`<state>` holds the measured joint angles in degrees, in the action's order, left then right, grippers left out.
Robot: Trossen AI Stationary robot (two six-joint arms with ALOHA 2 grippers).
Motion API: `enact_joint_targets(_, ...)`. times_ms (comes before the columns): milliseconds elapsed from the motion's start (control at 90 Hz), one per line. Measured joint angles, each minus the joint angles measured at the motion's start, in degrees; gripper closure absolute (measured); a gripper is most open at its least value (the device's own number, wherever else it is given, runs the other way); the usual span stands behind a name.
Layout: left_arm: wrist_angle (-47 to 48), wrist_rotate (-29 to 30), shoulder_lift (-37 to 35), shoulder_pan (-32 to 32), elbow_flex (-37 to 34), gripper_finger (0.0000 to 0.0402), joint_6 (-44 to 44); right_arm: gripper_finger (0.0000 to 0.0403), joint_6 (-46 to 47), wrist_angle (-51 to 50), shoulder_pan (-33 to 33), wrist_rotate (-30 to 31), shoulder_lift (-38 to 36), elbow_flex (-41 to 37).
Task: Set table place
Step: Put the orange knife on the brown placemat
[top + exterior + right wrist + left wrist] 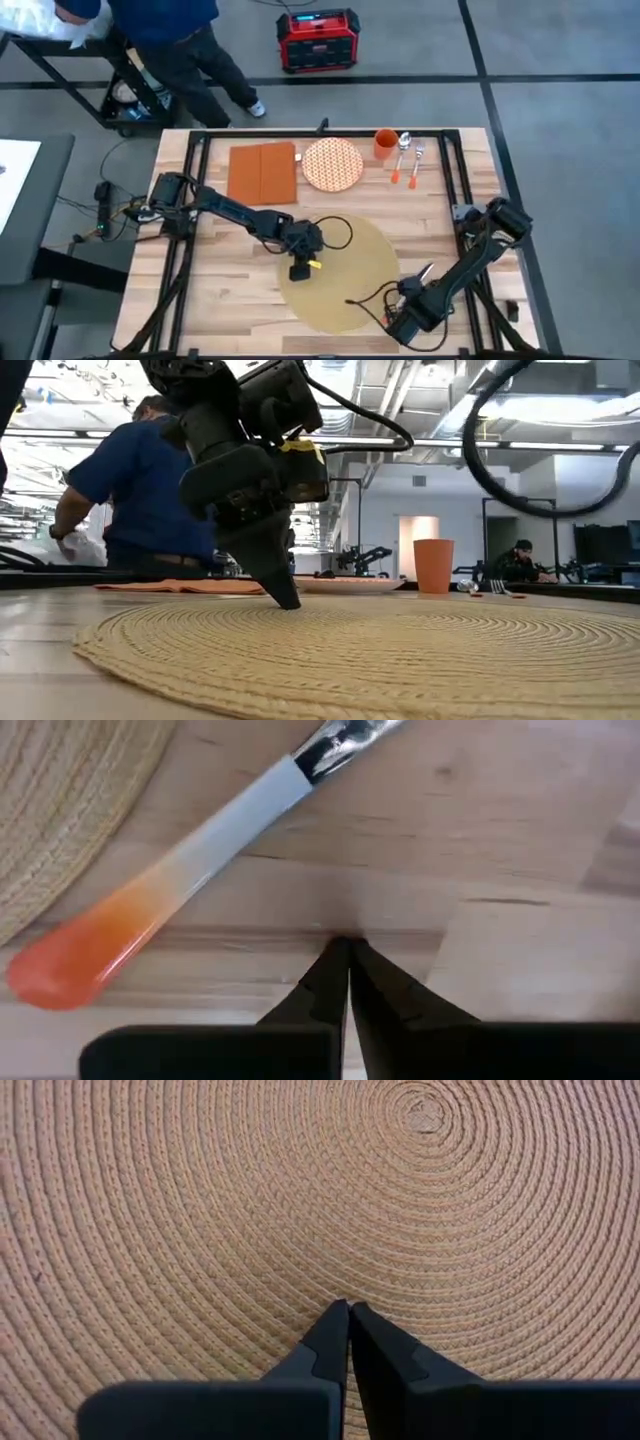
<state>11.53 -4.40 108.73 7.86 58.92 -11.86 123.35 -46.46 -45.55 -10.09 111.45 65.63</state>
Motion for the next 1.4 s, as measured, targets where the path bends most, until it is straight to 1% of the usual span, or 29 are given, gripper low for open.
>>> enact_joint_targets(133,0.09,-0.09,0.0,-0.07,0.02,0.0402,-0.26,0.0402,-8.27,-2.02,1.37,9.26,-2.06,1.0)
enact_joint_targets(189,-0.1,-0.11,0.0,-0.07,0.02,0.0402,-0.66,0.0403,-9.26,-1.65,1.56,16.95,-3.17,0.74)
enact_joint_targets(244,0.06,-0.09,0.0,-0.07,0.02,0.0402,-0.93,0.0402,-9.03,-1.05,1.51,26.61,-3.45,0.4)
enact_joint_targets(322,-0.22,-0.07,0.0,-0.11,0.02,0.0402,-1.01,0.0402,-5.32,-0.65,0.78,33.75,-3.89,0.32)
enact_joint_targets(367,-0.13,-0.11,0.02,-0.11,0.02,0.0402,-0.98,0.0402,-2.19,-0.39,-0.17,33.56,-4.18,0.49)
enact_joint_targets(422,-0.27,-0.16,0.01,-0.11,0.02,0.0402,-0.98,0.0402,-0.6,0.0,-1.2,32.47,-4.14,0.48)
enact_joint_targets(544,-0.26,-0.24,0.02,-0.11,0.02,0.0402,-1.01,0.0402,-0.35,0.79,-2.07,31.61,-4.14,0.47)
enact_joint_targets(656,-0.2,-0.24,0.02,-0.11,0.02,0.0402,-1.17,0.0403,-0.37,-0.28,-2.33,28.86,-4.14,0.47)
enact_joint_targets(733,-0.07,-0.29,0.02,-0.11,0.02,0.0402,-1.33,0.0403,-1.77,-0.42,-1.82,28.74,-4.82,0.47)
enact_joint_targets(789,0.29,-0.26,0.02,-0.11,0.04,0.0402,-1.46,0.04,-3.95,-0.11,0.09,31.04,-5.97,0.49)
enact_joint_targets(844,0.7,-0.16,0.02,-0.11,0.09,0.0402,-1.46,0.0394,-7.5,-0.66,2.59,34.11,-7.25,0.53)
enact_joint_targets(900,0.95,0.22,0.02,-0.09,0.11,0.0402,-1.91,0.0384,-11.8,-1.98,5.55,35.46,-8.34,0.54)
enact_joint_targets(1056,4.57,1.12,-1.49,-1.3,0.95,0.0402,-2.32,0.0334,-28.43,-2.63,15.57,35.53,-11.15,0.56)
enact_joint_targets(1189,8.94,4.71,-3.12,-2.74,0.9,0.0402,-2.37,0.0302,-41.07,-2.09,25.17,35.93,-11.4,0.56)
enact_joint_targets(1278,12.13,6.18,-3.8,-3.88,0.9,0.0402,-2.4,0.0294,-50.46,-0.11,30.94,36.02,-11.42,0.58)
enact_joint_targets(1400,15.96,6.33,-3.95,-4.89,0.96,0.0402,-3.66,0.0301,-57.66,0.64,36.56,35.74,-12.1,0.56)
